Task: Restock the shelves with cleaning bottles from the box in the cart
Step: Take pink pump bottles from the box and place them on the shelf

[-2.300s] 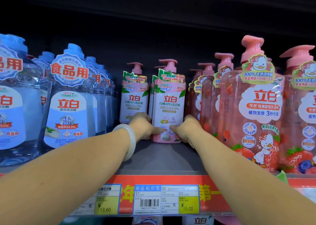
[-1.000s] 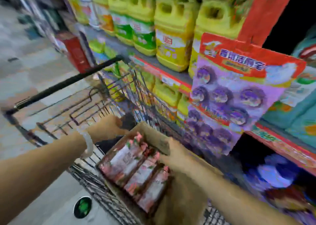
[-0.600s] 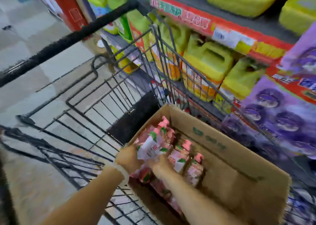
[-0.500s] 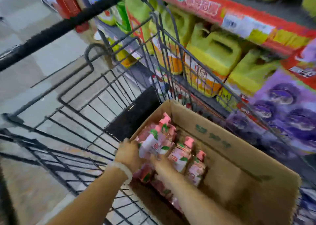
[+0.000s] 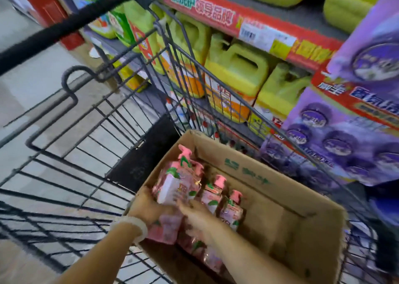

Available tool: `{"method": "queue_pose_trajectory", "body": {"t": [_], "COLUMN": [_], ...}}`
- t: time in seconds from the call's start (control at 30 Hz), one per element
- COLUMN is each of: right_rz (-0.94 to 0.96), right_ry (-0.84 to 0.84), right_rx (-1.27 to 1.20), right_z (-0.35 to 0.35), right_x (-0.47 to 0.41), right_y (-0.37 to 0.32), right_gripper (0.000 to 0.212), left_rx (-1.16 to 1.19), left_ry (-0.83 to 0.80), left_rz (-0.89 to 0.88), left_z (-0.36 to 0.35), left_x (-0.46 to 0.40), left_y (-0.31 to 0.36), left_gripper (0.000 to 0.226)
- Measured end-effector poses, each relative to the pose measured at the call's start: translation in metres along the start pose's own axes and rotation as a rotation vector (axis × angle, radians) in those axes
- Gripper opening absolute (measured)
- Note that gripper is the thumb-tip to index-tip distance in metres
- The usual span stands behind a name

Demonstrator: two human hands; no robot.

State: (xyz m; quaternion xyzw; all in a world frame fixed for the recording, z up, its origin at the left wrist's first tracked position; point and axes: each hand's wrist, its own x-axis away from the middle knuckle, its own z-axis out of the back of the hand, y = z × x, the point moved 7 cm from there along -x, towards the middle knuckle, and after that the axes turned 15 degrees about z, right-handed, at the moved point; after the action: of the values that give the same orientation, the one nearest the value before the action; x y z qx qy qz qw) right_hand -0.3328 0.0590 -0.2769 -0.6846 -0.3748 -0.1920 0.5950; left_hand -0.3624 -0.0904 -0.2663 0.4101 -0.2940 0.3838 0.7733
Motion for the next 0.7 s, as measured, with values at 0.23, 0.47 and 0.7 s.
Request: {"method": "queue_pose_trajectory", "body": {"t": [0.23, 0.47, 0.7], "right_rz": [0.176, 0.634, 1.001], "right_ry": [-0.079, -0.006, 0.269], "right_rx": [-0.101, -0.005, 0.095], "right_z": [0.052, 0.118, 0.193], "right_x": [0.087, 0.251, 0.424], "right_y": [-0.067, -0.164, -0.230], "right_gripper": [0.025, 0.042, 0.048], "left_rx": [0.244, 0.124, 0.048], "left_ry": [-0.318, -0.466, -0.644], "left_rz": [-0.150, -0.464, -0.860], "left_z": [-0.022, -0.052, -0.084], "left_x": [0.100, 0.258, 0.450], "left_y": [0.061, 0.159, 0.252], "left_gripper": [0.107, 0.098, 0.080]}}
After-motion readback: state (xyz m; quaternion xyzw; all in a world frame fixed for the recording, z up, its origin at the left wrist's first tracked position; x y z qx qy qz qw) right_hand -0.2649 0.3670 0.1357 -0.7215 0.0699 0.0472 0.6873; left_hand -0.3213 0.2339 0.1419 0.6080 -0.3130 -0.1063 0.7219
